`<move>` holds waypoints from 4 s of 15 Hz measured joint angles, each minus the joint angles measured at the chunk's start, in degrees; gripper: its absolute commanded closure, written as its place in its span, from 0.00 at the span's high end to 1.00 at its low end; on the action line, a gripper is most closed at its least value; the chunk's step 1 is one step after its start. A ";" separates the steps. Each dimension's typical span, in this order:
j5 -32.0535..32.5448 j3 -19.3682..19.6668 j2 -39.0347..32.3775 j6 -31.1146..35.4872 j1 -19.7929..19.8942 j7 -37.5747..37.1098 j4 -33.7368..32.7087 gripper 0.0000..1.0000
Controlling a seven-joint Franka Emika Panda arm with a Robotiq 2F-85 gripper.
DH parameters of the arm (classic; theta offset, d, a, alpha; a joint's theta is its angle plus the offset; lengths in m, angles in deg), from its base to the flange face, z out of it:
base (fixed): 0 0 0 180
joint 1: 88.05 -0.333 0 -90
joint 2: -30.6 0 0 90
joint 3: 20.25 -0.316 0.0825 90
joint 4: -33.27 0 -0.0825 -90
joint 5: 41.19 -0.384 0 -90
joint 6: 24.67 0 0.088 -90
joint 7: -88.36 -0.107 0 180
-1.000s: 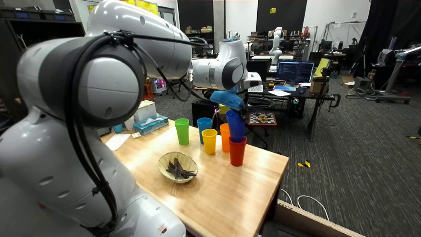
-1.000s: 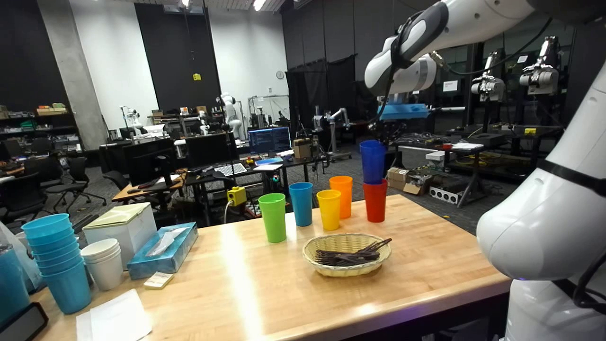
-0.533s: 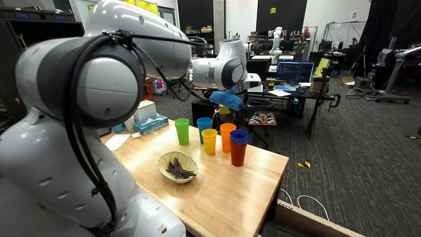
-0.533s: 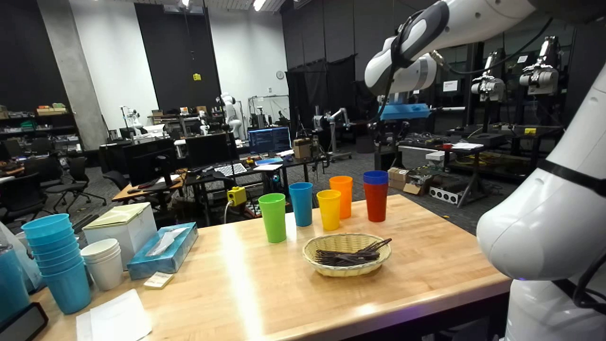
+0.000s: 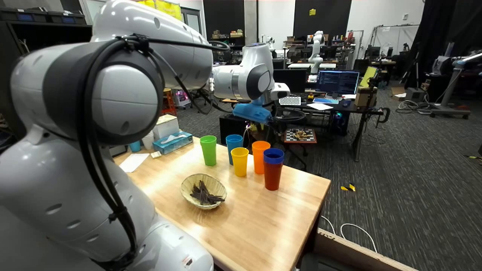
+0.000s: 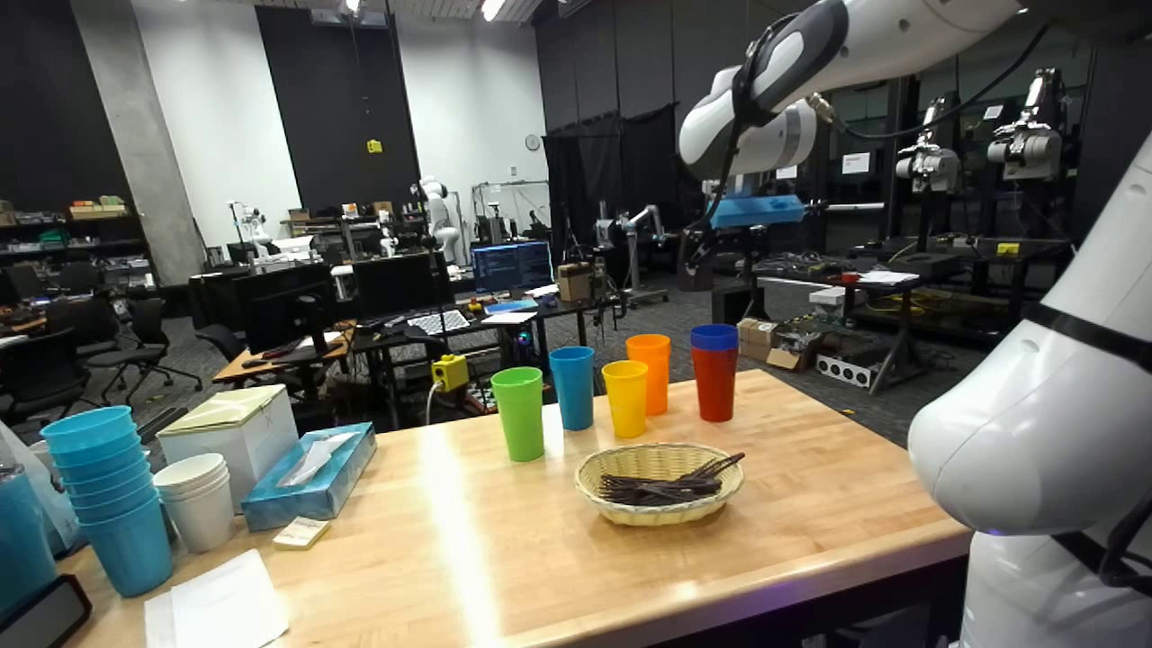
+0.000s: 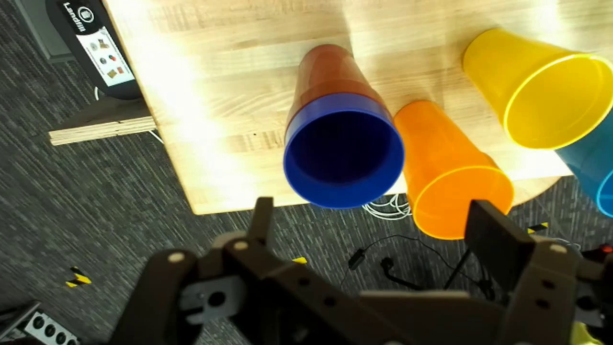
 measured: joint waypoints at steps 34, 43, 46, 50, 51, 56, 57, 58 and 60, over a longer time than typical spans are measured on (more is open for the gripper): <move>-1.06 -4.81 -8.84 -6.86 -5.38 8.02 -9.67 1.00; -1.09 -2.97 -14.81 -3.43 -5.17 10.37 -13.90 1.00; -1.77 -2.04 -16.31 -3.42 -4.89 12.19 -15.40 1.00; -2.73 -1.15 -18.72 -3.73 -4.34 14.30 -16.99 1.00; -3.01 -0.98 -19.49 -3.78 -4.17 14.74 -17.49 1.00; -3.78 -0.57 -21.55 -7.86 -3.72 14.49 -20.61 1.00; -3.79 -0.57 -21.48 -8.29 -3.73 14.45 -20.95 1.00; -3.79 -0.57 -21.43 -8.53 -3.75 14.43 -21.14 1.00; -3.80 -0.54 -21.76 -7.45 -3.72 14.67 -21.16 1.00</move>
